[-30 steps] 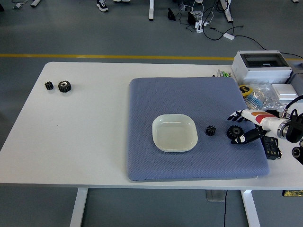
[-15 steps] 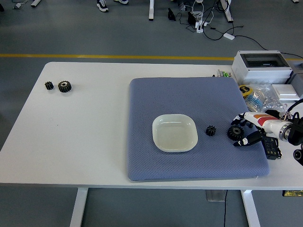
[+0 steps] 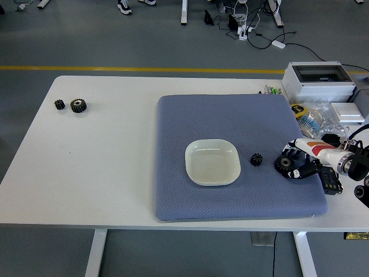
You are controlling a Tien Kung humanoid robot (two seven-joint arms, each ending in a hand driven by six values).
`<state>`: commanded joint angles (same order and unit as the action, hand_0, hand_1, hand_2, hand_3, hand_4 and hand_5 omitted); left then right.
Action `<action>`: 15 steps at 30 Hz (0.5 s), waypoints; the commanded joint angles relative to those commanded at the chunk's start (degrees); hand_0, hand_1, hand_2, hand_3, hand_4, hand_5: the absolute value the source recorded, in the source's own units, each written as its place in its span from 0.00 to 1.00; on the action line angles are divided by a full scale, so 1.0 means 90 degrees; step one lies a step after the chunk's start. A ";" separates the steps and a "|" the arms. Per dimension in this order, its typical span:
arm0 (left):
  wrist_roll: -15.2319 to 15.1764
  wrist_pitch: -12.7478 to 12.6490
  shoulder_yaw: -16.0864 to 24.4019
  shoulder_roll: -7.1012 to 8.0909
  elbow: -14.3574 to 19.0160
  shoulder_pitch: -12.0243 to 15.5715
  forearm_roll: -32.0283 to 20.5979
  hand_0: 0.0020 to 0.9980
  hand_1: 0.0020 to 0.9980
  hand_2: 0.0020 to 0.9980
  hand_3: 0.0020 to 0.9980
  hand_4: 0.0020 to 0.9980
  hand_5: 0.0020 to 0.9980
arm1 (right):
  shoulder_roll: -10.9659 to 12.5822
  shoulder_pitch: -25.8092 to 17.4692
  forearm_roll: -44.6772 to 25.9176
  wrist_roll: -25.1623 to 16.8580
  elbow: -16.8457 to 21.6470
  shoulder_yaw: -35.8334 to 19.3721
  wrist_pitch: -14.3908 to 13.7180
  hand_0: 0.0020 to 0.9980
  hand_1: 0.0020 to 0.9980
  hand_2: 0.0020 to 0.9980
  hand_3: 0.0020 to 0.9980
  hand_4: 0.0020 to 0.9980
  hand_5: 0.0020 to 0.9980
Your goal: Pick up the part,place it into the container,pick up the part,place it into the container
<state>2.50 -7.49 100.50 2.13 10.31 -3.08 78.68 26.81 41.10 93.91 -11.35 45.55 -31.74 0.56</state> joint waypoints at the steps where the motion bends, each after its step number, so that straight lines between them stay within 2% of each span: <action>1: -0.0001 0.0000 -0.0002 0.0000 0.0000 0.0000 -0.0002 0.71 0.68 0.73 0.61 0.75 0.70 | -0.0004 -0.0001 -0.0005 -0.0001 -0.0005 0.0001 -0.0003 0.33 0.47 0.55 0.51 0.76 0.23; 3: -0.0005 0.0002 -0.0019 0.0005 0.0000 -0.0003 -0.0013 0.71 0.68 0.73 0.61 0.75 0.70 | -0.0007 -0.0009 -0.0024 -0.0009 0.0002 -0.0001 -0.0020 0.33 0.47 0.55 0.51 0.76 0.23; 4: -0.0007 0.0003 -0.0022 0.0006 0.0000 -0.0003 -0.0013 0.71 0.68 0.73 0.61 0.75 0.70 | -0.0002 -0.0011 -0.0034 -0.0013 0.0016 -0.0004 -0.0025 0.32 0.45 0.52 0.50 0.75 0.23; 15: -0.0008 0.0002 0.0058 -0.0015 0.0000 0.0017 0.0043 0.71 0.68 0.73 0.61 0.75 0.70 | 0.0072 -0.0006 -0.0379 0.0014 0.0213 -0.0132 -0.0097 0.33 0.44 0.50 0.49 0.74 0.23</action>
<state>2.42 -7.47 101.02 2.00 10.31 -2.93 79.07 27.46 41.04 90.50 -11.23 47.47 -32.93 -0.31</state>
